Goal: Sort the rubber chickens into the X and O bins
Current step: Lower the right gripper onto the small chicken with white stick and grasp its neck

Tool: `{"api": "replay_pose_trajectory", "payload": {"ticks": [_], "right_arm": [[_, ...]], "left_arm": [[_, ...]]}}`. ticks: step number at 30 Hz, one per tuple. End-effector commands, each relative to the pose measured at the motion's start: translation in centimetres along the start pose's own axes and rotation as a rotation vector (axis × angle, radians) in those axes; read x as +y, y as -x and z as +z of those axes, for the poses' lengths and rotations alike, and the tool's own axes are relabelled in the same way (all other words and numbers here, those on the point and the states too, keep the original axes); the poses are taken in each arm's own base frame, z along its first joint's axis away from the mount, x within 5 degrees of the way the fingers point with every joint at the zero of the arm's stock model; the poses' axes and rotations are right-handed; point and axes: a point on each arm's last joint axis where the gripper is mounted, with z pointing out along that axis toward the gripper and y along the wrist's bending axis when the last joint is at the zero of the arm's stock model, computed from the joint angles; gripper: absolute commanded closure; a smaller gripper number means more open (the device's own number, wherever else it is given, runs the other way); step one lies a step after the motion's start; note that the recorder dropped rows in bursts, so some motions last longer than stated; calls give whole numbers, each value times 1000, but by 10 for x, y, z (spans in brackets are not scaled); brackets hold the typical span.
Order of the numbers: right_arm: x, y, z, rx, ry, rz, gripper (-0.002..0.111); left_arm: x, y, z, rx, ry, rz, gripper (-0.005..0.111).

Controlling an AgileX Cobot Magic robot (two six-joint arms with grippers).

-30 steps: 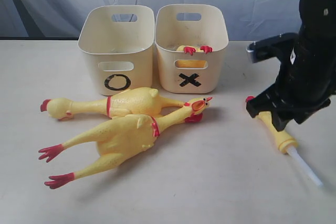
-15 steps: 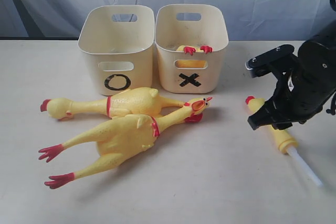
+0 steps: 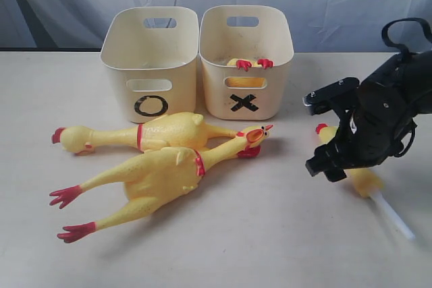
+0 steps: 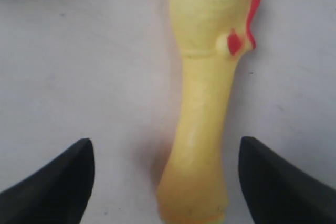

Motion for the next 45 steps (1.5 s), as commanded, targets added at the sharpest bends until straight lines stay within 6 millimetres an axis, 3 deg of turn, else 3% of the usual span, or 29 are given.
{"api": "replay_pose_trajectory", "payload": {"ticks": [1,5,19,25,31,38,45], "right_arm": [[-19,-3,9,10,-18,66,37],[-28,-5,11,8,-2,138,37],[-26,-1,12,-38,46,134,37],[-23,-4,27,7,53,126,37],[-23,-4,28,17,52,125,37],[-23,-5,28,24,51,127,64],[-23,-5,28,29,53,130,82]], "left_arm": [[0,0,0,-10,0,-4,107],[0,0,0,-10,0,-4,107],[0,0,0,-10,0,-4,107],[0,0,0,-10,0,-4,107],[0,0,0,-10,0,-4,107],[0,0,0,-10,0,-4,107],[0,0,0,-10,0,-4,107]]}}
